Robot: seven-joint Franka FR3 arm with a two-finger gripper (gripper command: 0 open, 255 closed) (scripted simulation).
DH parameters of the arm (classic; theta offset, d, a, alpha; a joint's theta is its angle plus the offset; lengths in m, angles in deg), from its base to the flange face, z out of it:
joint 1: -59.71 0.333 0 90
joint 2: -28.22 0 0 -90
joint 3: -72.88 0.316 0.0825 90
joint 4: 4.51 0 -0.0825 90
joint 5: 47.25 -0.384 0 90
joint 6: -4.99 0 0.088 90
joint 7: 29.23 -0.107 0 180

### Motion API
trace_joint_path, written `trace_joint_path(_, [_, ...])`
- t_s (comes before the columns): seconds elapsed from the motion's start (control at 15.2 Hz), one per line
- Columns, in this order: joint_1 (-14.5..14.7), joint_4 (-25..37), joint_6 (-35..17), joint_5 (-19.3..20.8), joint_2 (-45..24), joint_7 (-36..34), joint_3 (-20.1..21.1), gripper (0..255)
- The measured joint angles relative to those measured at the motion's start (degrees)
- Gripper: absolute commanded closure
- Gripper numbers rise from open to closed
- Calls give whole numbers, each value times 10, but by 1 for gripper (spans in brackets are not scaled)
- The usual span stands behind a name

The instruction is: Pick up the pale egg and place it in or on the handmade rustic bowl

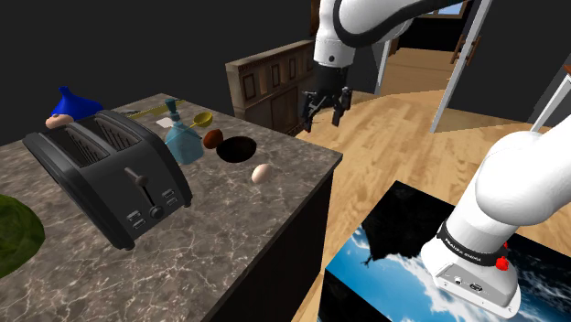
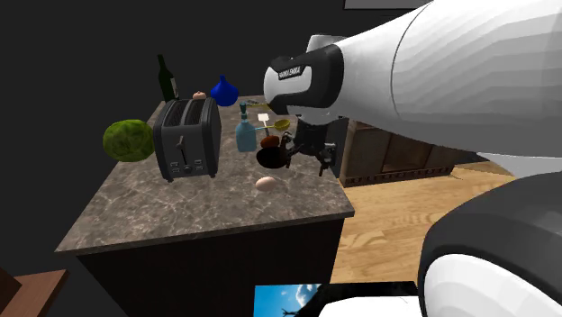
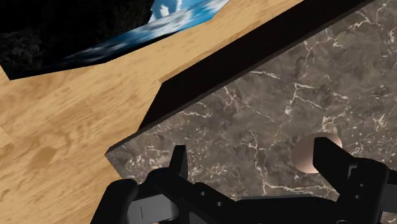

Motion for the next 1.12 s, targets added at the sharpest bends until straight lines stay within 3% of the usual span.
trace_joint_path(0.53, [0,30,-130,-32,-149,-129,59,0])
trace_joint_path(1.12, [6,115,-242,-13,-332,-262,90,0])
